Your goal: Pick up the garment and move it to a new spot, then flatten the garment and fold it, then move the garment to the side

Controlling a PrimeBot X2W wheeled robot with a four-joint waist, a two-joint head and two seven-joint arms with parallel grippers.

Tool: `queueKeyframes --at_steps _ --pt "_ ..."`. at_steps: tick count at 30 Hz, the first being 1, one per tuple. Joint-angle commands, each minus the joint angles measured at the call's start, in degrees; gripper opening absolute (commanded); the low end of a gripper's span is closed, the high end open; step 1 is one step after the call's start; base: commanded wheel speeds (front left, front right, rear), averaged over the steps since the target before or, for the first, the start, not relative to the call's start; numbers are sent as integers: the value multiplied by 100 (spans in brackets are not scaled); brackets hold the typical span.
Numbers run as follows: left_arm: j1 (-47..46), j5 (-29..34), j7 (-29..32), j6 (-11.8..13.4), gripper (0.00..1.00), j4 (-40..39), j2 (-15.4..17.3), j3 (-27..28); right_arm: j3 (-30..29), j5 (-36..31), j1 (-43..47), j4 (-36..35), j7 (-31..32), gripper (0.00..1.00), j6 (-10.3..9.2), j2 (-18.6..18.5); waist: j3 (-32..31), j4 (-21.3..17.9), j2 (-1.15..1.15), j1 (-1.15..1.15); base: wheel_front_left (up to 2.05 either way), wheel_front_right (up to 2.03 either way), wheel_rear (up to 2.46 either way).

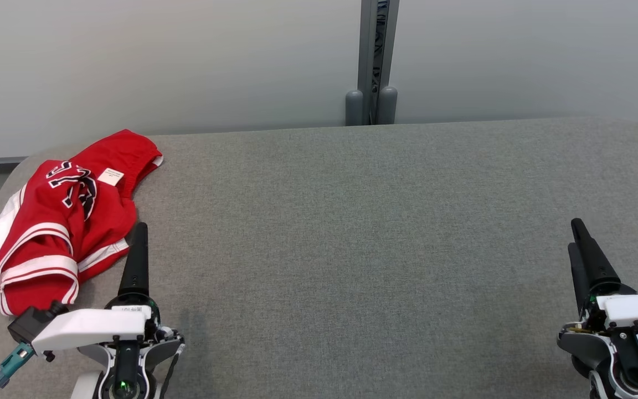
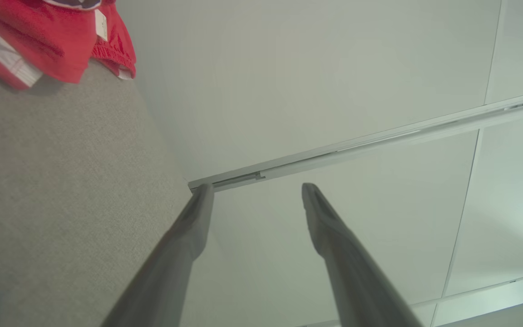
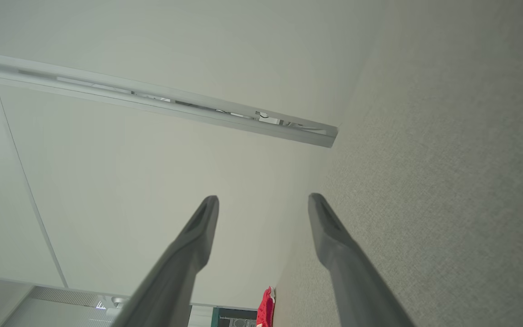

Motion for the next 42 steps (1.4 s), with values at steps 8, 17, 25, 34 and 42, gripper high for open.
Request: queueKeyframes --at_steps 8,17,25,34,42 --pt "-26 985 -165 -14 100 -307 34 -69 349 -764 -16 -487 -286 100 29 -190 -3 15 0 0 0 0 0" --pt "36 1749 -283 5 100 -344 39 -83 651 -1604 39 -656 -495 100 30 -305 -8 32 0 0 0 0 0" --pt "77 2814 -394 162 100 -414 43 -194 871 -2562 108 -678 -690 100 32 -404 -10 47 0 0 0 0 0" --pt "148 3853 -505 430 100 -508 48 -356 1023 -3601 178 -619 -886 100 33 -426 -16 54 0 0 0 0 0" --pt "170 4391 -603 527 100 -529 51 -451 1137 -4177 225 -520 -1050 100 35 -433 -20 64 0 0 0 0 0"
